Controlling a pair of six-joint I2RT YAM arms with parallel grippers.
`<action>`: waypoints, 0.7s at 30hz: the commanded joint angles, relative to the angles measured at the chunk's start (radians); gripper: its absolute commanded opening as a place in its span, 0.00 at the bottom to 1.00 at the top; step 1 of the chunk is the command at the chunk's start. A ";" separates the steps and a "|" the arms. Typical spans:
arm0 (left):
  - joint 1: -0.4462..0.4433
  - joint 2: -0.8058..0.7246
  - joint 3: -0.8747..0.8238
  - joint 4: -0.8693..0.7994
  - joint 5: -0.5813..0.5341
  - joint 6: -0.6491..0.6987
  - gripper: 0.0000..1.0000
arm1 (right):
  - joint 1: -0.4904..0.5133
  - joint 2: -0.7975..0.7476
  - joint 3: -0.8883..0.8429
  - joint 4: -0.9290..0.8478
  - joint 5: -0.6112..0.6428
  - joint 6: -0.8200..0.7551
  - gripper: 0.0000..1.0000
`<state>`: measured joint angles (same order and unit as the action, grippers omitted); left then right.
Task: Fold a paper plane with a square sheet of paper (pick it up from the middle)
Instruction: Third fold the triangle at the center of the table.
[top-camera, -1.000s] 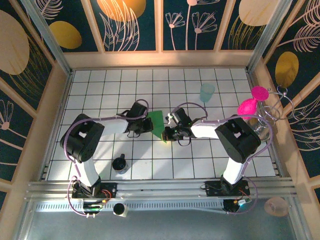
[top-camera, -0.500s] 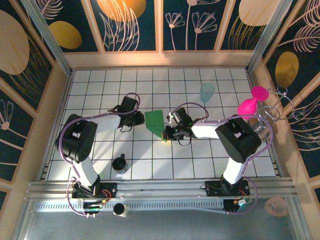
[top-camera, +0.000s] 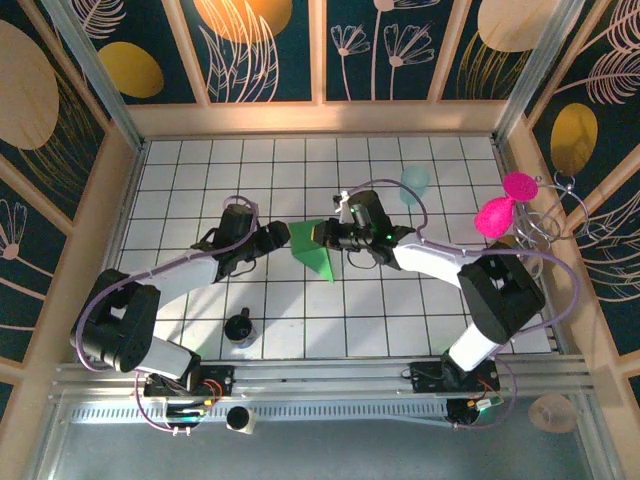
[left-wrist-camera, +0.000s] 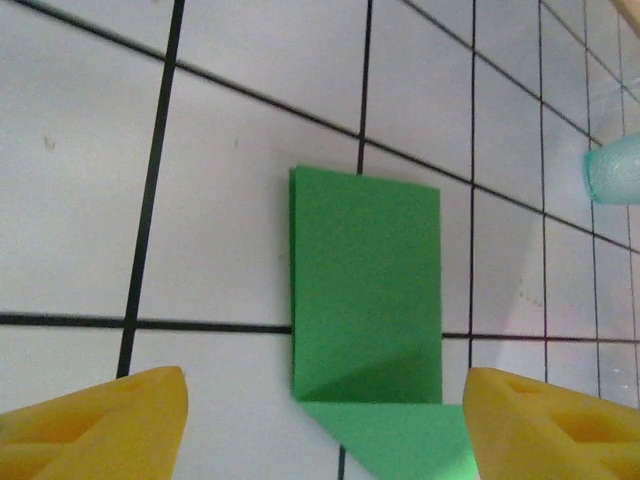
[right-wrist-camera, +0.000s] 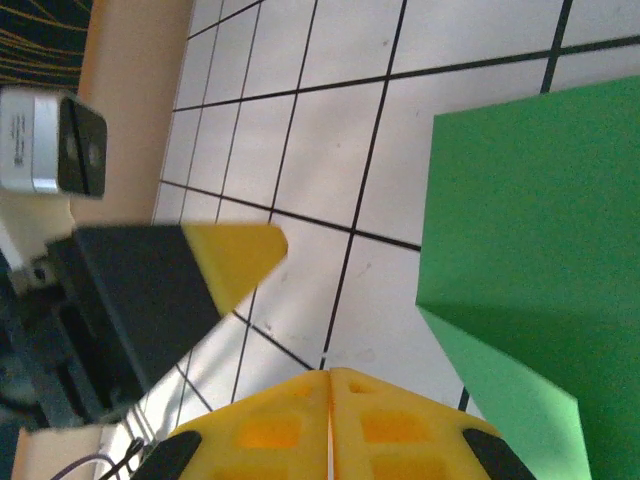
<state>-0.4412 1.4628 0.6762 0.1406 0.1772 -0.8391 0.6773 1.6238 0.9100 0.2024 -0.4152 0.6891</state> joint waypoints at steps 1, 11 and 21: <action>-0.001 -0.032 -0.042 0.110 0.049 -0.083 0.81 | 0.029 0.037 0.022 -0.075 0.043 0.007 0.12; -0.005 0.046 -0.107 0.263 0.193 -0.183 0.99 | 0.024 0.137 0.024 -0.105 0.111 0.050 0.29; -0.048 0.115 -0.093 0.286 0.216 -0.215 0.80 | -0.018 0.180 0.004 -0.068 0.070 0.059 0.28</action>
<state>-0.4759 1.5562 0.5720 0.4019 0.3687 -1.0336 0.6693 1.7863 0.9184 0.1081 -0.3351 0.7353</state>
